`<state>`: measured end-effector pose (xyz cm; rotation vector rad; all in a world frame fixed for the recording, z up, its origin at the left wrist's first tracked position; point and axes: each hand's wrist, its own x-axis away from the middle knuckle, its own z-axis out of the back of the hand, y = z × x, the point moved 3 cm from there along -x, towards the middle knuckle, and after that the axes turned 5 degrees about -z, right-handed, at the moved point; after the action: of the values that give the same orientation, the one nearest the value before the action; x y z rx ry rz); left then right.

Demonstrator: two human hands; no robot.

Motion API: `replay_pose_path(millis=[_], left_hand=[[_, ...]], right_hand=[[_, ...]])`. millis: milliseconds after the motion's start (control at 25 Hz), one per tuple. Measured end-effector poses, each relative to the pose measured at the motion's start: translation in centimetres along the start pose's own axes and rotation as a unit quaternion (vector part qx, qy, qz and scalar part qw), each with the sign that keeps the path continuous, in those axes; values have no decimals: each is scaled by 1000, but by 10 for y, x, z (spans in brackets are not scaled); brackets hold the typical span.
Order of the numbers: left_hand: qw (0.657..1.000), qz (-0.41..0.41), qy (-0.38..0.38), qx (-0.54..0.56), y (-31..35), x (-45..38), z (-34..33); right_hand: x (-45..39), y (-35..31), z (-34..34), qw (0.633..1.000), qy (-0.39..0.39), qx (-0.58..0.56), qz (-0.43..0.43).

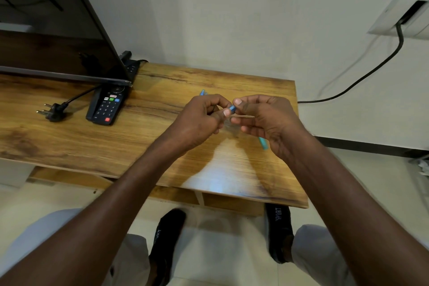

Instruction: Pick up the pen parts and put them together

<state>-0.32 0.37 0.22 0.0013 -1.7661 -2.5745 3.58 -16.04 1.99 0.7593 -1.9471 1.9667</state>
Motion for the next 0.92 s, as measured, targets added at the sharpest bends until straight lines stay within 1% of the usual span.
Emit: replay_pose_path(millis=[160,280,440,600,720,840,920], left_hand=[[999,-37,28,4,3,-1,-4],[998,-40,38,30,2,-2,-4],[998,-30,26,45,2,-1,-2],[998,-21,15,56,2,0,-2],[999,-8,14,52,3,0,-2],[999,7,9,53,2,-1,-1],[999,18,6,47,1,0,0]], right_hand=[[-1,-1,2,1000,11,13,20],[-2,-1,3,999,17,-17,38],[-3,1,3,998,24,-39,50],[-5,-2,5,998,8,-56,40],[-6,-1,4,998,6,-36,44],[-9,-2,5,998,22,-20,54],[-10,-1,7,998,29,12,53]])
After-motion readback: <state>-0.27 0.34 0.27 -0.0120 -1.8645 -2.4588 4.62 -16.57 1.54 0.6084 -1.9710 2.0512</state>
